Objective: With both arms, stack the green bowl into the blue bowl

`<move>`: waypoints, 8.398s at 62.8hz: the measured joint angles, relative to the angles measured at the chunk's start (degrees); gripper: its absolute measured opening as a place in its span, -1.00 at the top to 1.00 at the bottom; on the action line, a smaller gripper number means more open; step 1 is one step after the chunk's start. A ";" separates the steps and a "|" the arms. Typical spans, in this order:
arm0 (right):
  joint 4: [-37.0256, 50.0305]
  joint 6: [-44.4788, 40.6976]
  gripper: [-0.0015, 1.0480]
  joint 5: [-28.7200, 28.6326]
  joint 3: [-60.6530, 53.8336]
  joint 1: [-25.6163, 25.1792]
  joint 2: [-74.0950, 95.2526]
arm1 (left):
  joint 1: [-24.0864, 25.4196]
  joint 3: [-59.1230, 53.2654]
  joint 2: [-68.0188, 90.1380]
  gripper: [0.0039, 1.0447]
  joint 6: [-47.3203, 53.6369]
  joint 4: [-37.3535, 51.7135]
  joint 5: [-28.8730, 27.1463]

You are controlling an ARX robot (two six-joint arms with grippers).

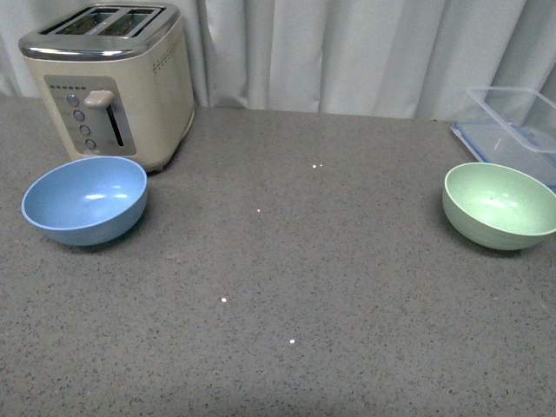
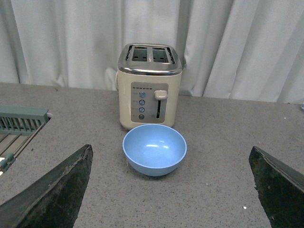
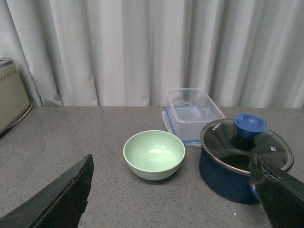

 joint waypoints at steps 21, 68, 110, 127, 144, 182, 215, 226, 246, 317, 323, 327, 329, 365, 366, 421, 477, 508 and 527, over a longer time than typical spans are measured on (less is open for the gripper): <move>0.00 0.00 -0.83 0.00 0.00 0.00 0.00 | 0.00 0.00 0.00 -0.88 0.00 0.00 0.00; 0.00 0.00 -0.83 0.00 0.00 0.00 0.00 | 0.00 0.00 0.00 -0.88 0.00 0.00 0.00; 0.00 0.00 -0.83 0.00 0.00 0.00 0.00 | 0.00 0.00 0.00 -0.88 0.00 0.00 0.00; 0.00 0.00 -0.83 0.00 0.00 0.00 0.00 | 0.00 0.00 0.00 -0.88 0.00 0.00 0.00; 0.00 0.00 -0.83 0.00 0.00 0.00 0.00 | 0.00 0.00 0.00 -0.88 0.00 0.00 0.00; 0.00 0.00 -0.83 0.00 0.00 0.00 0.00 | 0.00 0.00 0.00 -0.88 0.00 0.00 0.00; 0.00 -0.02 -0.83 0.00 0.00 0.00 0.00 | 1.22 24.65 67.82 -0.88 -32.17 9.66 -13.86; 0.00 -0.02 -0.83 0.00 0.00 0.00 0.00 | 1.22 33.27 85.96 -0.88 -37.66 9.92 -13.29; 0.00 -0.02 -0.83 0.00 0.00 0.00 0.00 | 1.51 42.12 100.39 -0.88 -39.01 11.41 -13.57; 0.00 -0.02 -0.83 0.00 0.00 0.00 0.00 | -1.36 56.15 115.60 0.89 -34.95 8.83 -13.92; 0.00 -0.02 -0.83 0.00 0.00 0.00 0.00 | -4.00 56.26 114.51 0.92 -33.86 7.06 -13.27; 0.00 -0.02 -0.83 0.00 0.00 0.00 0.00 | -7.45 56.41 113.09 0.92 -33.97 5.14 -11.63; 0.00 -0.02 -0.83 0.00 0.00 0.00 0.00 | -8.90 56.48 112.63 0.92 -34.23 4.57 -11.13; 0.00 -0.02 -0.83 0.00 0.00 0.00 0.00 | -37.22 56.78 114.88 0.92 -38.66 6.49 -18.34; 0.00 -0.02 -0.83 0.00 0.00 0.00 0.00 | -37.18 56.76 114.95 0.92 -38.47 6.51 -18.51; 0.00 -0.02 -0.83 0.00 0.00 0.00 0.00 | -25.73 49.59 105.85 -0.77 -40.13 9.14 -14.99; 0.00 -0.02 -0.83 0.00 0.00 0.00 0.00 | -1.53 9.51 48.59 -0.76 -33.79 12.66 -0.63; 0.00 -0.02 -0.83 0.00 0.00 0.00 0.00 | -0.04 0.02 31.30 0.93 -0.87 31.15 0.00; 0.00 -0.02 -0.83 0.02 0.00 0.00 0.00 | -0.04 0.00 21.90 0.93 -0.35 22.40 -0.02</move>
